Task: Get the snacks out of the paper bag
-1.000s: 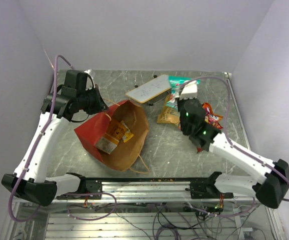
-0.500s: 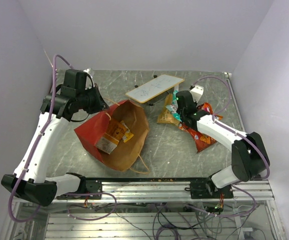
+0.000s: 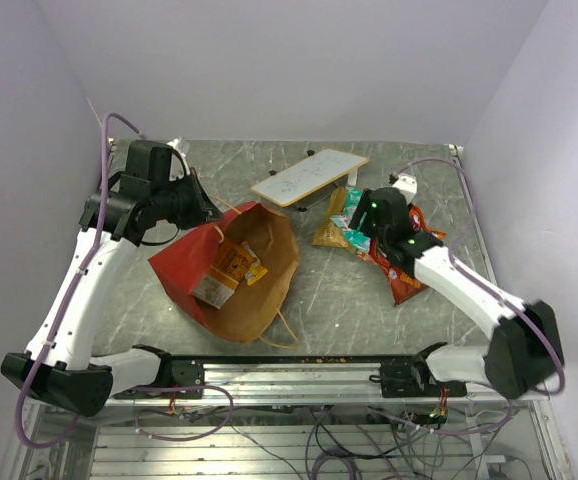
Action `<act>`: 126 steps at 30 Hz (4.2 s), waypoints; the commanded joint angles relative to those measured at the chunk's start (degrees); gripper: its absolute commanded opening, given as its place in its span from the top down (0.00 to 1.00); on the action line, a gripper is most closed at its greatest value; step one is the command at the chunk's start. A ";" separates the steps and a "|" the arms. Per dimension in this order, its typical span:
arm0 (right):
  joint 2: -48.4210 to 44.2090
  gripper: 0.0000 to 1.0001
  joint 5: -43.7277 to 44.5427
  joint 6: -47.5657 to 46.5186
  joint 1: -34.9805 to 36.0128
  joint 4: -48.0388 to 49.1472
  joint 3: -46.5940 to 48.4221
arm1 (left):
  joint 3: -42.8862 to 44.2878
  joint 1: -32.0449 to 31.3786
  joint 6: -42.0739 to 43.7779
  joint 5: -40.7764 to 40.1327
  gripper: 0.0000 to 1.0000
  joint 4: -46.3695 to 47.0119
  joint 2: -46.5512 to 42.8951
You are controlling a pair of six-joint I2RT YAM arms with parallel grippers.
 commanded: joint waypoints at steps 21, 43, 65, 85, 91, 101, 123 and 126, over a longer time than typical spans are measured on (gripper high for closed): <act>-2.72 0.28 -12.91 -26.95 44.10 31.43 -3.08 | -2.48 0.42 -1.72 2.81 0.93 0.37 -5.04; 40.48 0.03 6.79 -43.17 43.60 57.01 13.50 | 4.63 0.42 6.38 3.04 0.93 -6.79 -0.61; 40.34 0.98 1.33 -37.69 40.09 48.36 12.48 | 6.84 0.46 11.77 0.58 0.93 -8.65 0.99; 9.01 1.00 -10.50 -27.59 41.48 38.59 -0.37 | 2.10 0.64 4.56 3.24 0.93 -2.22 0.06; -3.39 1.00 -7.17 -26.37 41.48 28.44 -1.40 | 3.58 0.69 4.08 1.73 0.93 -1.69 0.46; -15.71 1.00 5.22 -30.20 41.46 11.88 9.01 | 2.86 0.93 3.43 -0.62 0.93 -0.63 0.55; -18.71 1.00 28.48 -59.18 18.16 12.67 15.24 | 3.52 1.26 4.13 0.25 0.93 0.37 4.02; -17.10 1.00 24.51 -52.09 11.77 9.88 13.74 | 3.42 1.39 4.23 0.56 0.93 0.34 4.21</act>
